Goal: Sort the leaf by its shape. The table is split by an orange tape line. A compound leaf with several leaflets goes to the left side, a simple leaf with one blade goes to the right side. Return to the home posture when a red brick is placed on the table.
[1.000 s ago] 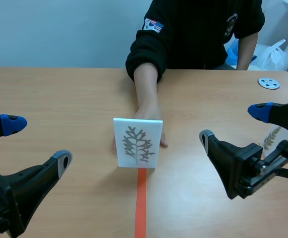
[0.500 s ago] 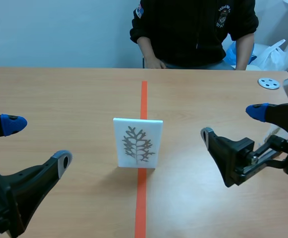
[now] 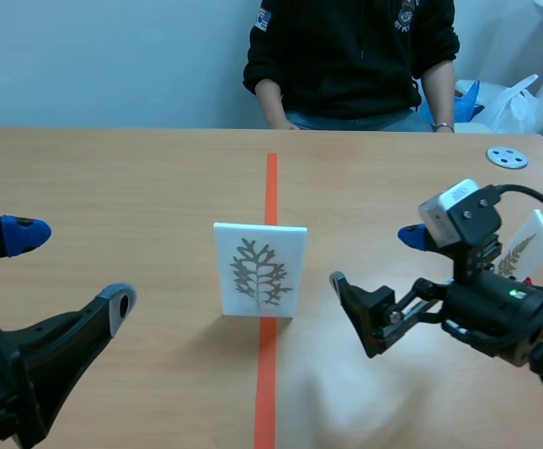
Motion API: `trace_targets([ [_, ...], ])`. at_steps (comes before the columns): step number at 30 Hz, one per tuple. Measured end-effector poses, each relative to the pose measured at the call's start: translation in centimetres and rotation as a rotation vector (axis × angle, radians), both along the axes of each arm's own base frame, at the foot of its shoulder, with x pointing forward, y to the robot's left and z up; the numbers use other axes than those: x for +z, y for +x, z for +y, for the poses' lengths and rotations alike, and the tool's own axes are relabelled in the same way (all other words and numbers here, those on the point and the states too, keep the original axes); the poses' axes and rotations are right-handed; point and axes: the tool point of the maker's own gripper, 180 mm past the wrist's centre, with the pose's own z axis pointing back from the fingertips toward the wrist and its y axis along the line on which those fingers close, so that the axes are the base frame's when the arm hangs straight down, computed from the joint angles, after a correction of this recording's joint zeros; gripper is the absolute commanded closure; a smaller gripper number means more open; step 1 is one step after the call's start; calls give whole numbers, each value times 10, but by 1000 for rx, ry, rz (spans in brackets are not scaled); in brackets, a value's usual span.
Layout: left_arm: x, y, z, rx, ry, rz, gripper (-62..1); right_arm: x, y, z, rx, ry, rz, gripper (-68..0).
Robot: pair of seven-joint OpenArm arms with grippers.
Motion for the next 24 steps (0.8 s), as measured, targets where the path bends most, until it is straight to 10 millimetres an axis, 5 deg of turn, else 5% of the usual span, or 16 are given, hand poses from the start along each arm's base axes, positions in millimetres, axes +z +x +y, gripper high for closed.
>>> trace_targets([
  [6, 0, 0, 0, 3, 1, 0, -623, -23, 10, 37, 55, 12, 28, -679],
  [15, 0, 0, 0, 2, 1, 0, -623, -27, 15, 85, 143, 35, 19, -676],
  [24, 0, 0, 0, 3, 1, -1, -623, -29, 4, 105, 229, -2, -4, -412],
])
